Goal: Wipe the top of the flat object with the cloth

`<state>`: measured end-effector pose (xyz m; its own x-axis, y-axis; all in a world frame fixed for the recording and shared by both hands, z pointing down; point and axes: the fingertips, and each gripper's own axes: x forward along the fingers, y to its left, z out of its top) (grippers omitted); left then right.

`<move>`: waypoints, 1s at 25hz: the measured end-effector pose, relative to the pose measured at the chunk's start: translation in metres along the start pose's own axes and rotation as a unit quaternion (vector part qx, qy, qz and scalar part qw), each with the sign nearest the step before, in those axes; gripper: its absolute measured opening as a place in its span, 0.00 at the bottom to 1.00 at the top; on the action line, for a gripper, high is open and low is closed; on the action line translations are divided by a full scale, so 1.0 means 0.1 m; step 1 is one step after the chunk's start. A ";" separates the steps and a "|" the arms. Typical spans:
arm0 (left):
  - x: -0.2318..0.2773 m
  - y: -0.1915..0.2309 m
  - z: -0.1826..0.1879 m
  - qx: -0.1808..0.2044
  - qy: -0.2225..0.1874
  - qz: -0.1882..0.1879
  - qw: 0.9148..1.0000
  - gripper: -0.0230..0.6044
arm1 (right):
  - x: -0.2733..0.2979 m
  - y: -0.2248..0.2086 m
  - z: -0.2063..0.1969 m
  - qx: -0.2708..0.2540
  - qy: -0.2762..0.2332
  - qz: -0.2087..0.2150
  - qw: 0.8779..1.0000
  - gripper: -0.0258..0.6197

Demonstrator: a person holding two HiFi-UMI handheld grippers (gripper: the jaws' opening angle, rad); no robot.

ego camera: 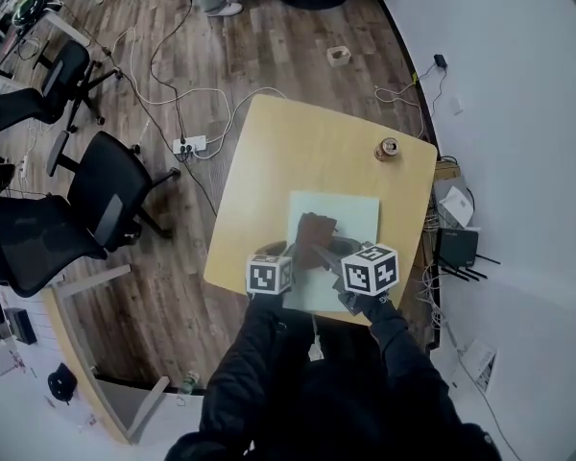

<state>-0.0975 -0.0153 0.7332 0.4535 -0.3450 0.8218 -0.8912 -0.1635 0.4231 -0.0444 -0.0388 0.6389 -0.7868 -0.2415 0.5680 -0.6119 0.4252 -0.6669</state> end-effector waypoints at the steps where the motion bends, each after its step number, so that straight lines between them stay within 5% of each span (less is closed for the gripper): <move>1: -0.01 0.00 0.01 0.001 0.000 -0.001 1.000 0.22 | 0.07 0.04 -0.02 0.000 0.009 0.010 1.000 0.15; 6: 0.01 0.01 -0.03 -0.001 0.007 -0.008 1.000 0.22 | 0.38 0.00 -0.20 0.014 0.051 0.028 0.998 0.15; 25: 0.03 0.04 -0.03 0.005 0.005 0.000 1.000 0.22 | 0.06 -0.81 -0.48 0.037 0.072 -0.080 0.994 0.15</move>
<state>-0.0995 -0.0144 0.7384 0.4530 -0.3360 0.8258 -0.8915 -0.1735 0.4185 0.0043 -0.0326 0.7194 -0.6630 -0.1714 0.7288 -0.7362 0.3258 -0.5931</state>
